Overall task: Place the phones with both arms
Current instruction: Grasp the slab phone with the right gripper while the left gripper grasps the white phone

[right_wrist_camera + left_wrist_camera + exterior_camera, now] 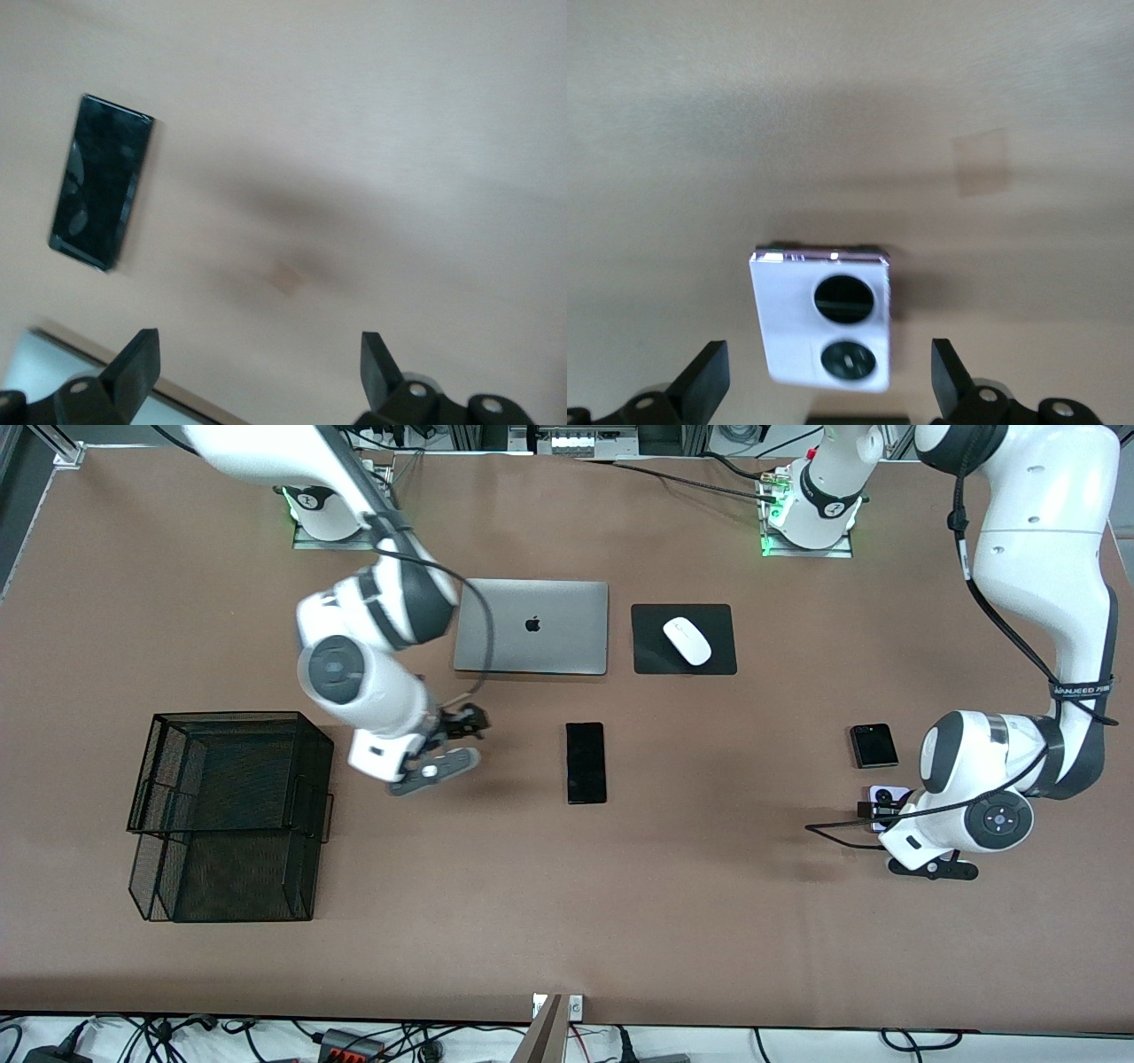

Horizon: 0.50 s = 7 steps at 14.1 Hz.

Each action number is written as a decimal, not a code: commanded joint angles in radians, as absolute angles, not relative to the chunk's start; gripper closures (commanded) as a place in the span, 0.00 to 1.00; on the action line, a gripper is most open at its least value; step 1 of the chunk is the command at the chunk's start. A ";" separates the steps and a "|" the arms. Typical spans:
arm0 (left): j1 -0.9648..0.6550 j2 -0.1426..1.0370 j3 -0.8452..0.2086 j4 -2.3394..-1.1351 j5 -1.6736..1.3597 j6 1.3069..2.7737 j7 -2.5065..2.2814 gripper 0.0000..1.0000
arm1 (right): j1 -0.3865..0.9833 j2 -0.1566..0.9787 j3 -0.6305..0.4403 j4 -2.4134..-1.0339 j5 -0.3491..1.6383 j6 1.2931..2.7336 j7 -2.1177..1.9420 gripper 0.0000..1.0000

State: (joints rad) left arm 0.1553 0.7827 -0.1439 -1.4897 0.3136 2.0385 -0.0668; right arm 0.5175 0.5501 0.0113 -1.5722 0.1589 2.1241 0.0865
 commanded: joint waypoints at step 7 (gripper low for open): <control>0.206 0.770 -0.164 -1.591 0.311 2.148 -0.026 0.00 | 0.693 0.777 -0.006 -1.410 0.132 2.316 0.463 0.00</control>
